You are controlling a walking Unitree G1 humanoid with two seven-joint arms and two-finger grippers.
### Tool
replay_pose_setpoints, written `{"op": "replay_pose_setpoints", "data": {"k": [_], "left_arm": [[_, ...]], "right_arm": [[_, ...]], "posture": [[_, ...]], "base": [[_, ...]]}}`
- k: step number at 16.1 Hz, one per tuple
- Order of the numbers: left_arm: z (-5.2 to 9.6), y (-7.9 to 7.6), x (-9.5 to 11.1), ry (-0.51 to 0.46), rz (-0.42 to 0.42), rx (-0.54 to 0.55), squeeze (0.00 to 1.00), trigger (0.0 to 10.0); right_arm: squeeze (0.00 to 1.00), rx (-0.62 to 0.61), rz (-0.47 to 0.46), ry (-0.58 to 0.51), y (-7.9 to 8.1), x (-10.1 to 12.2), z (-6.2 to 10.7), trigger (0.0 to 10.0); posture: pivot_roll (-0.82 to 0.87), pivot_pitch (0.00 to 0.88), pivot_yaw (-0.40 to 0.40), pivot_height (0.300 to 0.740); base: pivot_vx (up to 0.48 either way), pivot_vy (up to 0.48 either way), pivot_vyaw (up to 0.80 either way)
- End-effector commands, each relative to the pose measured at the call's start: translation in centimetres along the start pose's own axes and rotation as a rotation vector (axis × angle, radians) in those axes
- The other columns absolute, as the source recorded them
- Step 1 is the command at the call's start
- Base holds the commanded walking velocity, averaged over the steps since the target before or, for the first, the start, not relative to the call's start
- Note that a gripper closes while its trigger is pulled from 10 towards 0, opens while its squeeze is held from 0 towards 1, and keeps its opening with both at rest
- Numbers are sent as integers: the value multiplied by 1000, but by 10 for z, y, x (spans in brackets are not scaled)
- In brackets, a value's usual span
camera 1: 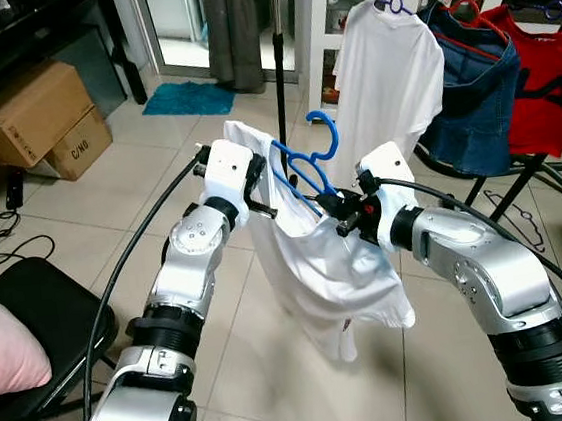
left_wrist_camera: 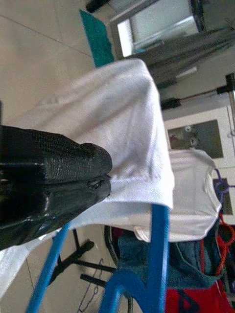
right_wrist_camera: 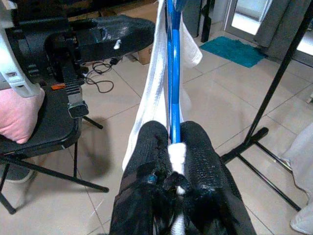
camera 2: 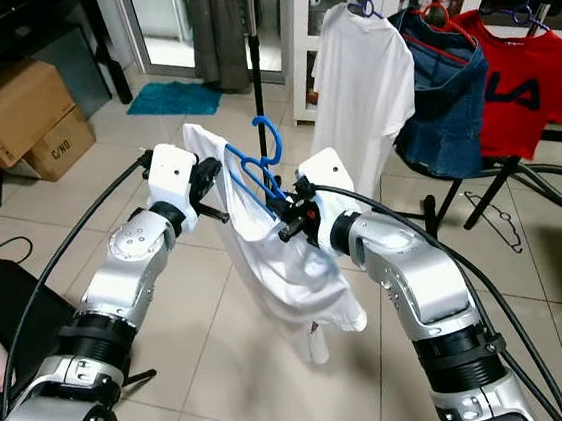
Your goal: Hang hanger
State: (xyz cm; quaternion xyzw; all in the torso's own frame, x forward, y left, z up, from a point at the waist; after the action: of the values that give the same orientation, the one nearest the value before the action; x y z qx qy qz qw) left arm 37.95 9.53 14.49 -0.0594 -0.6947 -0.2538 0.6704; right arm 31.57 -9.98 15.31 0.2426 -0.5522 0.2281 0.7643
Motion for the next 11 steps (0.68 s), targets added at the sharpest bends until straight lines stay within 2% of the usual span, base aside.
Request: {"op": "replay_pose_setpoints", "data": {"k": [1,2,3,4,5,6,7,8,11], "left_arm": [[-3,-2,3,-9,-7,-18,0,0],[-3,-4,5,-15,-8,-21,0,0],[-3,-6,8,-31,-16,-23,0,667],[-3,-10,10,-44,-13,-37,0,7294],[-1,-19,13,-68,32,-98,0,10000],[0,-20,13,-75,23,-96,286,10000],[1,-22,14,-82,27,-99,1000,10000],[2,-24,13,-83,24,-96,1000,10000],[2,-15,11,-72,8,-17,1000,10000]], "right_arm": [[0,13,18,-38,1,12,1,0],[0,13,19,-38,2,12,1,0],[0,11,20,-36,1,11,1,0],[0,10,21,-36,1,11,1,0],[0,10,23,-35,1,11,1,0],[0,11,23,-34,1,11,1,0],[0,13,24,-34,1,11,1,0],[0,14,24,-33,2,10,1,0],[0,22,24,-31,3,10,1,0]], "posture": [[-17,0,15,740],[-17,0,15,740],[-18,0,17,740],[-18,0,17,740],[-18,0,17,740],[-17,0,17,740],[-18,0,17,740],[-16,0,17,740],[-18,0,19,740]], "base": [[0,0,0],[0,0,0],[0,0,0],[0,0,0],[0,0,0],[0,0,0],[0,0,0],[0,0,0],[0,0,0]]}}
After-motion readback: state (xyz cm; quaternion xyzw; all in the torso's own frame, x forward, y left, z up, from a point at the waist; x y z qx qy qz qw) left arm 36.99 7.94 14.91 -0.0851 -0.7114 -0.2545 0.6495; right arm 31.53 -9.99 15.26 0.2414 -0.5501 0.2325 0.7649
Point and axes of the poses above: a point about 5 cm out from each wrist's last joint towards the gripper, its own z axis pointing back from the gripper into the wrist, its own x axis along the axis of the wrist's last joint, y = z × x, the point moved 2 cm from there along -z, pointing out of the wrist towards the gripper, and after that the axes turned 5 degrees about -z, right-handed, at the moved point
